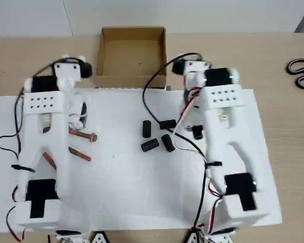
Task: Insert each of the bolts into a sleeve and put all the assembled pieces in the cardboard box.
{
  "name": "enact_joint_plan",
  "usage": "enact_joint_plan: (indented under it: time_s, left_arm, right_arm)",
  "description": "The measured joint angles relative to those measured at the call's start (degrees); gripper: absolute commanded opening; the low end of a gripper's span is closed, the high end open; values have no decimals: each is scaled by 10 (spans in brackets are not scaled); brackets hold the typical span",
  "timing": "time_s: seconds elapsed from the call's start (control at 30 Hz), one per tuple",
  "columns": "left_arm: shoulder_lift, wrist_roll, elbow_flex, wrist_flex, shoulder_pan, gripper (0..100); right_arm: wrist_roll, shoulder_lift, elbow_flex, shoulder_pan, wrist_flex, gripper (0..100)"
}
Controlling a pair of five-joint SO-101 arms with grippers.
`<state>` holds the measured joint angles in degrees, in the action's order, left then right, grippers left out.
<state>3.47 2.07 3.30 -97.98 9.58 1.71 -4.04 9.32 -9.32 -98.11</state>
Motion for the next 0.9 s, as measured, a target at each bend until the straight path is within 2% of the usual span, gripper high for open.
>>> enact_joint_plan:
  time_s: [0.23, 0.4, 0.47, 0.6, 0.73, 0.9]
  left_arm:
    - [0, -120, 32, -3, 52, 31]
    - [0, -274, 32, -3, 54, 31]
    - [0, -313, 32, -3, 56, 32]
    - [25, -324, 32, 23, 55, 30]
    - [96, -267, 39, 66, 55, 29]
    - [186, -236, 92, 77, 55, 32]
  right_arm:
    - [0, 96, -17, 64, -1, 4]
    - [0, 152, -76, 109, -1, 4]
    - [0, 169, -101, 128, -1, 4]
    - [0, 193, -149, 162, -1, 4]
    - [0, 201, -184, 180, -1, 4]
    - [12, 205, -188, 186, -1, 4]
